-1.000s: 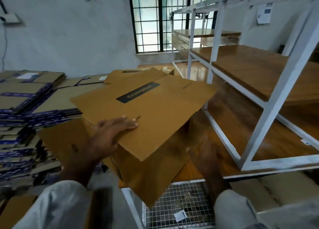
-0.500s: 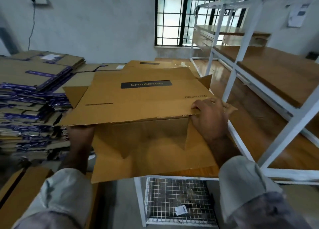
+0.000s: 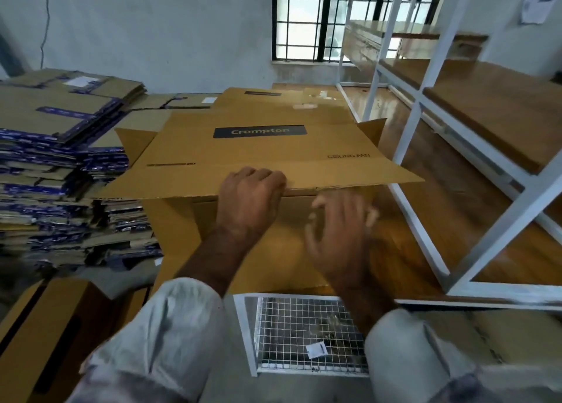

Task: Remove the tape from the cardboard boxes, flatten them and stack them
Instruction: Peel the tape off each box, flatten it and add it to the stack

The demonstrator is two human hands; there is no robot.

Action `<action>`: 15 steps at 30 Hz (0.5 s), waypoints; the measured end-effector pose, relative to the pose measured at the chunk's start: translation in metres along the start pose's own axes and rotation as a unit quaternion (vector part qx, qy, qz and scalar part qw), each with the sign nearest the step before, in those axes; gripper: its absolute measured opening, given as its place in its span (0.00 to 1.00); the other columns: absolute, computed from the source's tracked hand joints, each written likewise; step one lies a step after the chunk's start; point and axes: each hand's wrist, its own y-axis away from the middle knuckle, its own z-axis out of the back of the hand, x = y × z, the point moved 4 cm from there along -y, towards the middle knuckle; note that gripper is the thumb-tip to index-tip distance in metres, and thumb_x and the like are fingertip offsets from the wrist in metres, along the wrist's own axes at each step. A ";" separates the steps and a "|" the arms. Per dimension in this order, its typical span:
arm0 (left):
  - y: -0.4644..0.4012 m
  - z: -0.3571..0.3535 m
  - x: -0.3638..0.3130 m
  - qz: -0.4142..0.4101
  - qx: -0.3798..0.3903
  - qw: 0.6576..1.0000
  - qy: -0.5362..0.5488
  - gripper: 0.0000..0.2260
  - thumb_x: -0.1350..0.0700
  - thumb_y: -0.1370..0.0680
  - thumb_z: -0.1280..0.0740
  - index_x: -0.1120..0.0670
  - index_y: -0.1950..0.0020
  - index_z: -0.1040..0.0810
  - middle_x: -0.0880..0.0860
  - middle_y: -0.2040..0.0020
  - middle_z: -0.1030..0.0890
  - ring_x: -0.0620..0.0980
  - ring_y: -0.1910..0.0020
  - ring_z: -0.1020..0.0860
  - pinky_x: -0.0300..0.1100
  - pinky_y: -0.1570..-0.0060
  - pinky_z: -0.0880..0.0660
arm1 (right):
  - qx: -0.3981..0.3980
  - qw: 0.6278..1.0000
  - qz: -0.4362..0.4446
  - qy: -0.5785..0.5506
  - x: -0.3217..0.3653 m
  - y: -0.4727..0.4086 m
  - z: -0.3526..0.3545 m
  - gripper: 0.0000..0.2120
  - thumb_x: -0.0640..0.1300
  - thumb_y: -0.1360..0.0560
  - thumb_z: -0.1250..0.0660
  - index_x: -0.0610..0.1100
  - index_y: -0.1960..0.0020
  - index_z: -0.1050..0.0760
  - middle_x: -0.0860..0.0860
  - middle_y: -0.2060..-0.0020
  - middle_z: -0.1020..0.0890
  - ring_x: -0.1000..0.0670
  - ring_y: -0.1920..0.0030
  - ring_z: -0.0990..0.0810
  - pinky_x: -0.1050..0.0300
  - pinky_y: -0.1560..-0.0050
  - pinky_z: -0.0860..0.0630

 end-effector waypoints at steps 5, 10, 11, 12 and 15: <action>-0.006 0.002 0.003 -0.037 -0.012 0.999 0.007 0.06 0.55 0.21 0.31 0.54 0.48 0.16 0.53 0.54 0.15 0.57 0.56 0.19 0.49 0.58 0.23 | 0.345 0.921 -0.117 -0.140 -0.019 0.028 -0.083 0.31 0.45 0.22 0.30 0.42 0.22 0.36 0.44 0.22 0.36 0.41 0.29 0.28 0.50 0.35 0.28; -0.012 0.007 0.008 -0.051 -0.019 0.999 0.006 0.09 0.52 0.20 0.34 0.53 0.48 0.16 0.53 0.55 0.15 0.55 0.57 0.19 0.42 0.59 0.33 | 0.355 0.885 -0.266 -0.138 -0.070 0.027 -0.090 0.47 0.55 0.22 0.27 0.44 0.16 0.54 0.43 0.17 0.47 0.40 0.19 0.43 0.42 0.22 0.38; -0.013 0.008 0.011 -0.046 -0.021 0.999 0.010 0.10 0.50 0.20 0.35 0.53 0.48 0.16 0.52 0.55 0.15 0.55 0.57 0.19 0.42 0.59 0.31 | 0.329 0.892 -0.283 -0.124 -0.081 0.036 -0.080 0.47 0.55 0.23 0.27 0.44 0.16 0.53 0.44 0.17 0.48 0.41 0.18 0.45 0.43 0.21 0.40; -0.013 0.010 0.015 -0.041 -0.024 0.999 0.017 0.12 0.49 0.19 0.37 0.53 0.48 0.16 0.52 0.55 0.16 0.55 0.56 0.19 0.44 0.60 0.28 | 0.292 0.895 -0.316 -0.119 -0.092 0.045 -0.067 0.47 0.55 0.23 0.26 0.44 0.16 0.51 0.45 0.17 0.47 0.42 0.19 0.45 0.45 0.20 0.43; -0.014 0.016 0.026 -0.052 -0.014 0.998 0.040 0.15 0.46 0.20 0.39 0.52 0.47 0.16 0.51 0.54 0.15 0.54 0.56 0.20 0.47 0.60 0.25 | 0.167 0.893 -0.406 -0.103 -0.157 0.053 -0.043 0.49 0.61 0.26 0.26 0.46 0.17 0.50 0.41 0.20 0.41 0.39 0.23 0.36 0.40 0.23 0.37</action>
